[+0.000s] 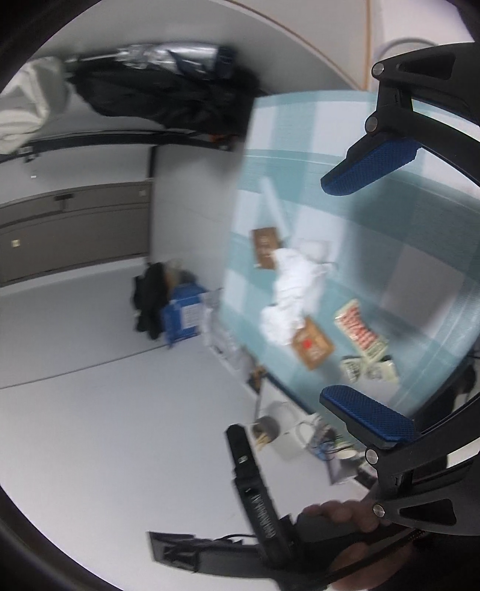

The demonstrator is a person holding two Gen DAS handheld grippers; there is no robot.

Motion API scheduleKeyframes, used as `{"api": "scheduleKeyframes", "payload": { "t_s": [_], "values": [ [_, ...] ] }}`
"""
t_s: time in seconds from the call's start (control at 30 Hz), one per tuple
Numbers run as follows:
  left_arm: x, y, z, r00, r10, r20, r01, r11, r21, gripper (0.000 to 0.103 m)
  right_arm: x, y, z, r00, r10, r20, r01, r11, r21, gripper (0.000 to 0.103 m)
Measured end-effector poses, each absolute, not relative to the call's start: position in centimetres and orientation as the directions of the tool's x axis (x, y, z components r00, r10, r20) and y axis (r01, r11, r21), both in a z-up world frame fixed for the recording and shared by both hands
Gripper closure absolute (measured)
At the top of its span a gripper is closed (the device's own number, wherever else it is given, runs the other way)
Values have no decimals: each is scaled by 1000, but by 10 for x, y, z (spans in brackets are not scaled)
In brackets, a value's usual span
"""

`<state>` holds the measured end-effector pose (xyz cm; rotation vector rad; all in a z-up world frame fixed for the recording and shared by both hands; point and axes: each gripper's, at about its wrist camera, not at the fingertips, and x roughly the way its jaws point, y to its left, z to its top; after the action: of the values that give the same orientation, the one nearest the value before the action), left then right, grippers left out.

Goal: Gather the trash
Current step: 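Move both tools back over the table, then grasp the red-and-white ketchup packet with the right gripper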

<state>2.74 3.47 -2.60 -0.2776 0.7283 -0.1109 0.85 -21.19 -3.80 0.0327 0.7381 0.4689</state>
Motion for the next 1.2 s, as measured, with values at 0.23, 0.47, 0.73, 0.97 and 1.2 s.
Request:
{"api": "scheduleKeyframes", "payload": {
  "t_s": [0.23, 0.47, 0.73, 0.97, 1.2],
  "values": [
    [32, 53, -28, 702, -239, -671, -14, 937, -348, 21, 20, -199, -74, 507, 433, -746, -425, 878, 221, 0],
    [32, 76, -32, 695, -197, -691, -67, 940, -335, 21, 43, -172, -110, 382, 402, -832, -402, 883, 242, 4],
    [34, 106, -39, 678, -182, -712, -152, 914, -378, 21, 71, -152, -137, 259, 475, -841, -311, 865, 394, 24],
    [38, 116, -39, 687, -172, -706, -167, 908, -384, 21, 68, -110, -136, 321, 325, -890, -400, 898, 184, 41],
    [38, 122, -41, 689, -160, -707, -180, 907, -381, 21, 66, -98, -139, 367, 208, -907, -440, 898, 28, 73]
  ]
}}
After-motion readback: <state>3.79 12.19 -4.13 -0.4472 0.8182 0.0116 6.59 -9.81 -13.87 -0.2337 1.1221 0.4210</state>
